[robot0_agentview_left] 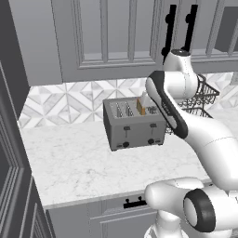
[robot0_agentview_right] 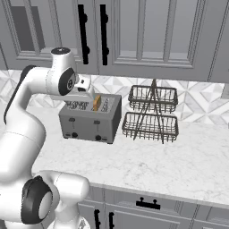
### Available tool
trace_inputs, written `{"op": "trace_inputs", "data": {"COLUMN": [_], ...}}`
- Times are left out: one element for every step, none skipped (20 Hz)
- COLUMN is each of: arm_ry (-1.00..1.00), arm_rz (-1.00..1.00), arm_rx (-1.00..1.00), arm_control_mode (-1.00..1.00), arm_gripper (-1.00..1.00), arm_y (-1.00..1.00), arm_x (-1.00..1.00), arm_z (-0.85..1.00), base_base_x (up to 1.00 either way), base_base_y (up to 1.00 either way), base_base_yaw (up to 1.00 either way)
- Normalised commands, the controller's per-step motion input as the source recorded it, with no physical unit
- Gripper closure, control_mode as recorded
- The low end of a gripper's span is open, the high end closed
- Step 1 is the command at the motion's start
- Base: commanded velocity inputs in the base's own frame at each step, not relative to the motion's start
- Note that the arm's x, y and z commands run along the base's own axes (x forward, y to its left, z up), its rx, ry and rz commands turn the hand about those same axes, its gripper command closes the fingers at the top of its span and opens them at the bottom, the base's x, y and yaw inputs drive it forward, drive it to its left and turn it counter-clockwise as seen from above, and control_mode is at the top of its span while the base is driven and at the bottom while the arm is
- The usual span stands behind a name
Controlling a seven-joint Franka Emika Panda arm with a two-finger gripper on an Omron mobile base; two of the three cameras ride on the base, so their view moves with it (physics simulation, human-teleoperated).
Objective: Start the toaster. Once the lever pops up, take the bread to the plate on the dining counter.
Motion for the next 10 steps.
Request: {"op": "trace_inputs", "data": {"arm_ry": [0.0,0.0,0.0,-0.02,-0.03,-0.04,-0.04,-0.05,-0.04,-0.05], "arm_rz": [0.0,0.0,0.0,0.0,0.0,0.0,-0.01,-0.02,-0.02,-0.02], "arm_rx": [0.0,0.0,0.0,0.0,0.0,0.0,0.0,0.0,0.0,0.0], "arm_control_mode": [-1.0,-1.0,-1.0,-1.0,-1.0,-1.0,-1.0,-1.0,-1.0,-1.0], "arm_gripper": [-1.0,-1.0,-1.0,-1.0,-1.0,-1.0,-1.0,-1.0,-1.0,-1.0], "arm_y": [-0.02,-0.07,-0.1,-0.14,-0.12,-0.16,-0.21,-0.26,-0.27,-0.29], "arm_x": [0.0,0.0,0.0,0.0,-0.03,-0.07,-0.09,-0.11,-0.1,-0.08], "arm_z": [0.0,0.0,-0.03,-0.04,-0.16,-0.19,-0.23,-0.22,-0.24,-0.25], "base_base_x": [0.0,0.0,0.0,0.0,0.0,0.0,0.0,0.0,0.0,0.0], "base_base_y": [0.0,0.0,0.0,0.0,0.0,0.0,0.0,0.0,0.0,0.0], "base_base_yaw": [0.0,0.0,0.0,0.0,0.0,0.0,0.0,0.0,0.0,0.0]}}
